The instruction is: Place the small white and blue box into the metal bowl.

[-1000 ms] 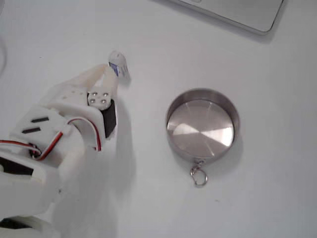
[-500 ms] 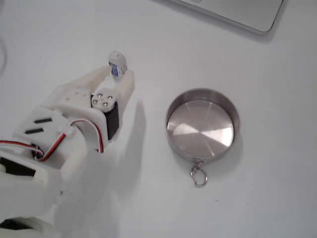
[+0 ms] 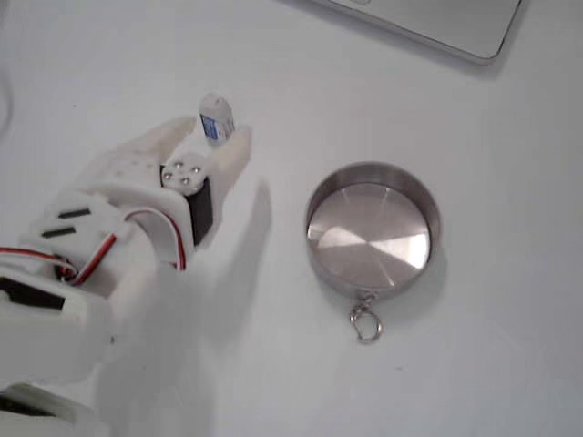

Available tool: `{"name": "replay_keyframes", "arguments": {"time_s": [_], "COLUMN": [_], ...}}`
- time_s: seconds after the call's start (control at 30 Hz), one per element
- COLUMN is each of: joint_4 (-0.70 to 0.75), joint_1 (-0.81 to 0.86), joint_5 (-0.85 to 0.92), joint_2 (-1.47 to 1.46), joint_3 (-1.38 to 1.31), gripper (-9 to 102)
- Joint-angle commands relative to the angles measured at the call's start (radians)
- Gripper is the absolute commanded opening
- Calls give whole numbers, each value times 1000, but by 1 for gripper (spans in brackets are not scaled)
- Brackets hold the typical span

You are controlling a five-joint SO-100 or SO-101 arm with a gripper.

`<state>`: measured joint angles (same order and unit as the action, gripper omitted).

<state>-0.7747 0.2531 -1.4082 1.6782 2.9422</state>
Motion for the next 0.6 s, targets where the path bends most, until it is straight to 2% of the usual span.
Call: {"name": "replay_keyframes", "arguments": {"time_s": [0.0,0.57], "joint_4": [-14,-14], "joint_1": [-6,-18], "joint_5": [-44,-91], "joint_2": [-46,-184], "joint_3": [-51,-172], "gripper": [25,26]}}
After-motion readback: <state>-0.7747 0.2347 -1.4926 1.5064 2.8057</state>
